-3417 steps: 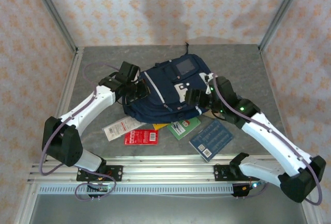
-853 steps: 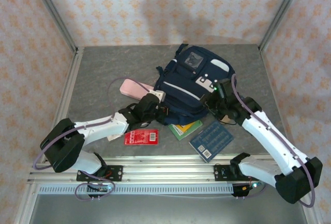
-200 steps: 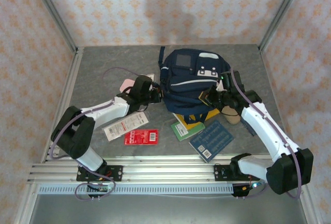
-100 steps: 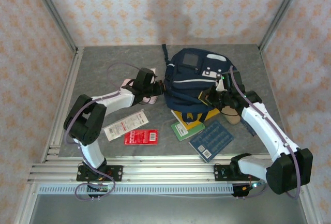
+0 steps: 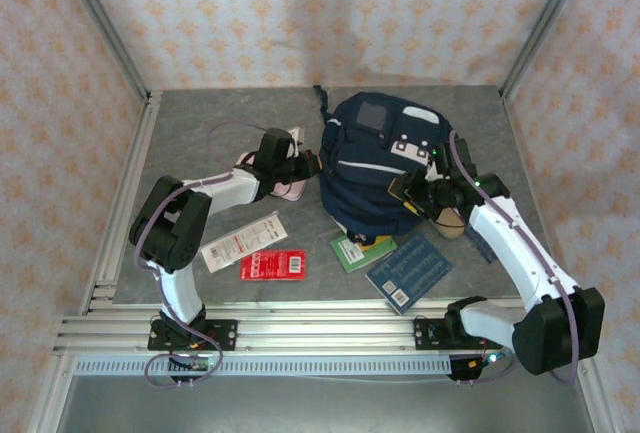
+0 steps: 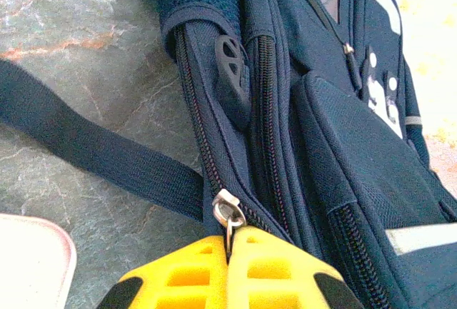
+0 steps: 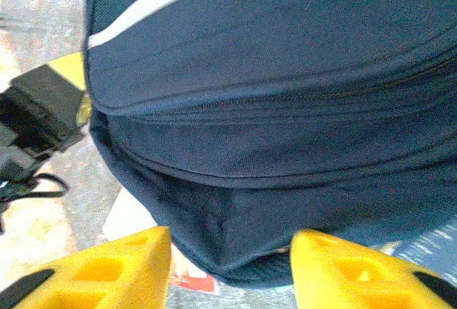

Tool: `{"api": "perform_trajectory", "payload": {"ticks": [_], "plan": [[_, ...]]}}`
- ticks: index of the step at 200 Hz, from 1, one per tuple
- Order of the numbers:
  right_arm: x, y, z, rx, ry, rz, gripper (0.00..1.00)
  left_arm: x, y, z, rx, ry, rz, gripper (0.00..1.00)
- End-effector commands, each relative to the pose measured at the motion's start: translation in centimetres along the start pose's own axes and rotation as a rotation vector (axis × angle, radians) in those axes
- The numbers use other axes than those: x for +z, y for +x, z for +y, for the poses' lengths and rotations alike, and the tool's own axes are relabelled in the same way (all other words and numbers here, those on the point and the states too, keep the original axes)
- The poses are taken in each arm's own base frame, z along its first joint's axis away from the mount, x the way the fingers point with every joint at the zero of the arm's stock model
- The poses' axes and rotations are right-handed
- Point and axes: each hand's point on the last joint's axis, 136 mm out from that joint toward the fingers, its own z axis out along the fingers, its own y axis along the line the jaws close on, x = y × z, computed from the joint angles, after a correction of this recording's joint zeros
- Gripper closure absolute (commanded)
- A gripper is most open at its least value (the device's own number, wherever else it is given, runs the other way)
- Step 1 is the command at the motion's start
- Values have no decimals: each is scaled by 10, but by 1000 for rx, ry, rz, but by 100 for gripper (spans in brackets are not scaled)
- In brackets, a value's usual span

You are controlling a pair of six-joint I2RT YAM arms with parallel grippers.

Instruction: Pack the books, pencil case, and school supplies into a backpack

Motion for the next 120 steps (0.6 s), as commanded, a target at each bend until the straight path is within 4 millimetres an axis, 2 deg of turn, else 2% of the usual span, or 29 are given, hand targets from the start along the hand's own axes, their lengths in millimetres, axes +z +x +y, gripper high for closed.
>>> {"api": "perform_trajectory", "payload": {"ticks": [1,11,21,38,71,98,120], "plan": [[-23,-6,1,61,49,-69,50,-5,2,-24,19,63,-34,100],[-29,-3,15,0,-5,-75,50,-7,8,-27,27,65,-28,100],[-34,2,30,-101,-61,-73,45,-9,15,-31,32,68,-18,100],[-35,6,43,-232,-101,-83,40,-14,23,-39,36,85,-12,100],[-17,6,62,-578,1,-168,42,-28,28,-61,58,125,-15,100],[1,28,89,-1036,-44,-250,43,-40,31,-73,71,150,-21,100],[15,30,92,-1261,-17,-259,39,-47,33,-76,81,151,-18,100]]}}
